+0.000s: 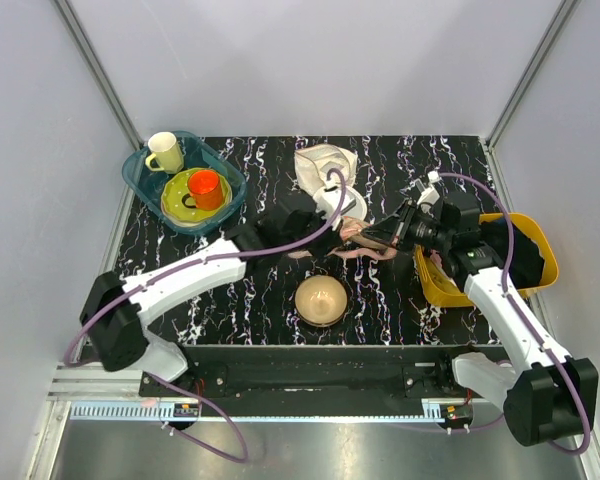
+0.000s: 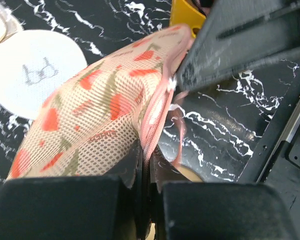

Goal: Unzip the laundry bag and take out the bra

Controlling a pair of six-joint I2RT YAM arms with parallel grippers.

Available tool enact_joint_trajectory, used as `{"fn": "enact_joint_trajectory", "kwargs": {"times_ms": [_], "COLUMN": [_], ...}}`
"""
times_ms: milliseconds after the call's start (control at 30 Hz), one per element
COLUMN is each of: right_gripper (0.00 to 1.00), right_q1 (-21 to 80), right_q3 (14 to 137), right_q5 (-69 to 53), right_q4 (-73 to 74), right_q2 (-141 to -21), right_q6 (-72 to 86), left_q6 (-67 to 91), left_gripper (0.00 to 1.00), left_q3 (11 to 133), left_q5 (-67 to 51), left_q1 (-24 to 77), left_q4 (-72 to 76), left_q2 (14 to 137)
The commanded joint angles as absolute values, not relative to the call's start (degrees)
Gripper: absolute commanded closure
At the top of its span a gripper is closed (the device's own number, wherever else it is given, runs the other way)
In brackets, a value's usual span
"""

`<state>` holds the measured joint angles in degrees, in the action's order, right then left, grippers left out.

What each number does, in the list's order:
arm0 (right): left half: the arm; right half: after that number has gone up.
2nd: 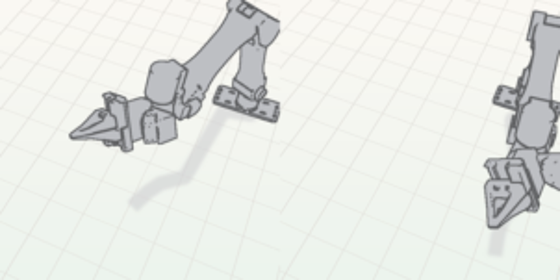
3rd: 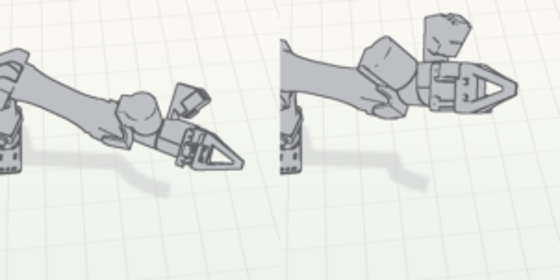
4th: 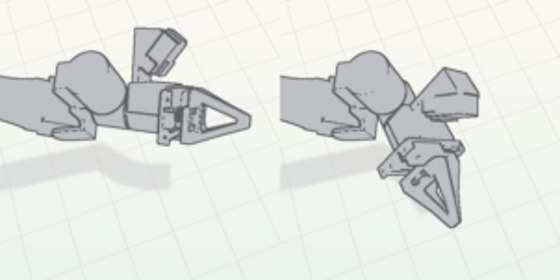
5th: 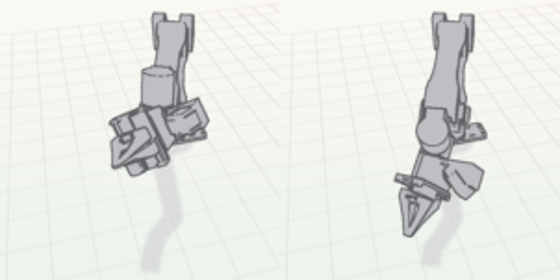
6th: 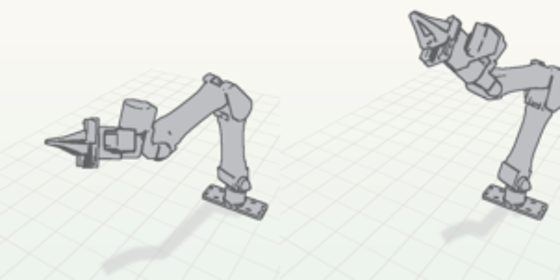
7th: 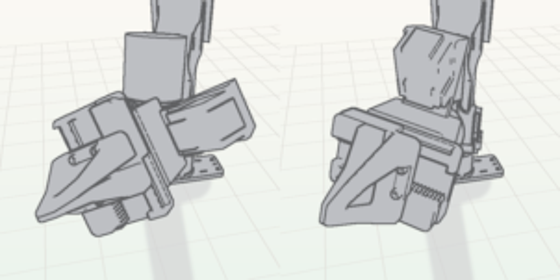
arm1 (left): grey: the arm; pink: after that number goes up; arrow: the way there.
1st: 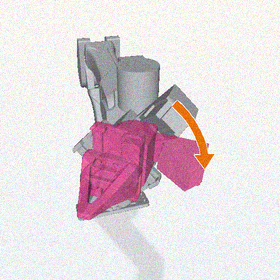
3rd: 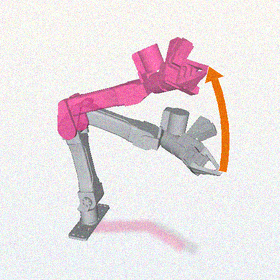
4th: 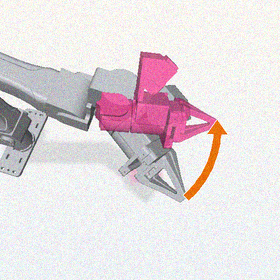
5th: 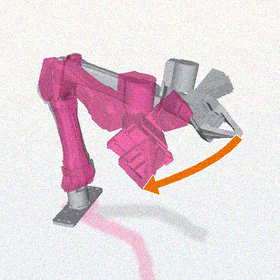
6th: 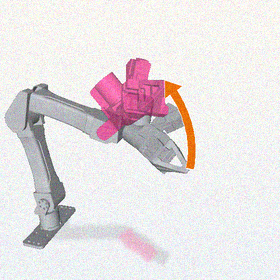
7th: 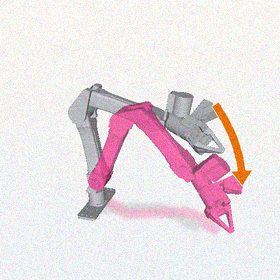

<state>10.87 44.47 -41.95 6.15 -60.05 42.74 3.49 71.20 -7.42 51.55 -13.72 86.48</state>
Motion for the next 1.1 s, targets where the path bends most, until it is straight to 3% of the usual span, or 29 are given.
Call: {"fn": "enact_joint_trajectory", "kwargs": {"times_ms": [0,133,433,700,833,933,967,1067], "right_gripper": [1.0,1.0,1.0,1.0,1.0,1.0,1.0,1.0], "right_q1": [11.16,10.9,10.64,10.55,10.55,10.81,10.81,10.64], "right_q3": [47.98,48.87,48.6,50.97,51.24,50.19,49.58,47.64], "right_q5": [-39.55,-39.11,-35.6,-33.13,-34.19,-35.77,-36.47,-36.56], "right_q4": [4.92,3.0,2.54,8.87,9.66,9.93,9.84,8.97], "right_q2": [-62.13,-65.91,-70.23,-66.36,-63.46,-62.93,-62.93,-62.23], "right_q6": [40.43,38.59,36.92,34.27,35.51,35.77,36.03,36.65], "left_q6": [5.45,6.94,10.19,11.77,14.06,14.94,15.03,13.02], "left_gripper": [1.0,1.0,1.0,1.0,0.97,0.53,0.26,0.1], "left_q3": [63.22,56.63,48.43,45.18,46.75,51.73,53.86,62.54], "left_q5": [-0.72,5.61,13.7,13.98,8.89,1.52,-2.6,-3.79], "left_q1": [51.33,51.24,50.98,46.59,43.34,42.63,42.63,43.67], "left_q4": [-9.76,-8.36,-8.79,-8.45,-9.75,-10.54,-10.98,-14.58], "left_q2": [76.66,68.49,62.41,61.08,66.33,69.16,70.74,73.73]}}
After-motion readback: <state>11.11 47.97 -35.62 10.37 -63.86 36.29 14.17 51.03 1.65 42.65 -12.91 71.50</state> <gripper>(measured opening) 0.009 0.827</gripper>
